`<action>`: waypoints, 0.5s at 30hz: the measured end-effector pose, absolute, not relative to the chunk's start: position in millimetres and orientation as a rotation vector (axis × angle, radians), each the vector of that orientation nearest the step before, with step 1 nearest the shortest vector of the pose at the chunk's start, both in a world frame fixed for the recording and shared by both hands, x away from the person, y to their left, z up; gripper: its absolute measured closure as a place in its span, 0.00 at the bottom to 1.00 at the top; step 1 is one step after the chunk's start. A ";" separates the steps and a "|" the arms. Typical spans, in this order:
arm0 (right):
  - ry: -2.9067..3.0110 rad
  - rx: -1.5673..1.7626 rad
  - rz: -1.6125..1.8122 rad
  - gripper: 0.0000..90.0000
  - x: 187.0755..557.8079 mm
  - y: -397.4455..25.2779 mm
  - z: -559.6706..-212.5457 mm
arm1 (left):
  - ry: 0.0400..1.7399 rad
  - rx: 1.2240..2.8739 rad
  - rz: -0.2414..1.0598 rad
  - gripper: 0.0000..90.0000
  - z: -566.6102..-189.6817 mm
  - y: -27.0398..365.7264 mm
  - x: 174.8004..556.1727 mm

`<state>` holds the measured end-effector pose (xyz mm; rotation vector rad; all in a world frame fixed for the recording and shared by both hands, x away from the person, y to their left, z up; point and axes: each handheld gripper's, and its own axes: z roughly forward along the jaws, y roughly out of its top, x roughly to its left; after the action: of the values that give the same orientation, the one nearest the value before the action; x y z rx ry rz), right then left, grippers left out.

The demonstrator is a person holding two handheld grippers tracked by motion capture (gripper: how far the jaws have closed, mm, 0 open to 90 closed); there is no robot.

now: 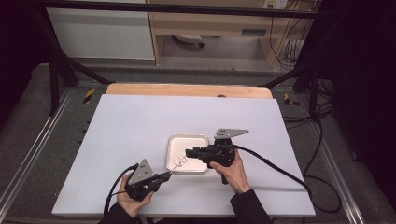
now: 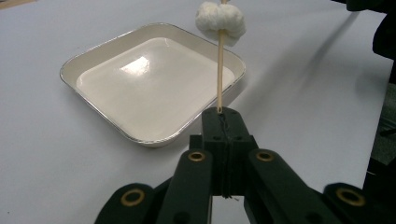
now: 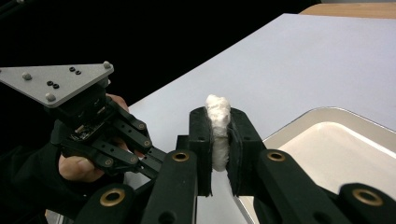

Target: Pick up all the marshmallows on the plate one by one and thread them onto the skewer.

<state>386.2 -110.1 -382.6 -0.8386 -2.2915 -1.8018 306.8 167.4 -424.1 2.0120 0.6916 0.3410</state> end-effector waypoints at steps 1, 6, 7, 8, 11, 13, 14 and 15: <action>-2.291 -0.838 -1.799 0.91 386.2 -110.0 -382.8 | 0.692 2.012 0.344 0.99 -424.2 167.2 306.6; -2.273 -0.833 -1.808 0.92 385.7 -110.0 -384.4 | 0.688 2.011 0.349 0.99 -424.1 166.4 306.0; -2.271 -0.835 -1.805 0.92 385.6 -110.3 -384.8 | 0.686 2.009 0.345 0.99 -424.4 166.6 306.3; -2.270 -0.835 -1.804 0.92 385.7 -110.5 -385.1 | 0.688 2.009 0.341 0.99 -424.6 166.2 306.5; -2.262 -0.834 -1.812 0.92 385.7 -110.8 -385.7 | 0.679 2.016 0.335 0.99 -424.9 163.8 306.3; -2.255 -0.831 -1.811 0.92 385.0 -110.2 -386.3 | 0.683 2.014 0.336 0.99 -425.7 163.9 306.5; -2.257 -0.830 -1.811 0.92 384.7 -110.0 -386.7 | 0.684 2.013 0.338 0.99 -425.3 164.7 306.8; -2.258 -0.835 -1.812 0.92 384.1 -109.9 -386.7 | 0.687 2.006 0.341 0.99 -424.9 165.3 306.6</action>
<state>384.1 -109.9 -386.7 -0.8350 -2.2585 -1.8121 306.6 165.3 -424.9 2.0057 0.6866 0.3407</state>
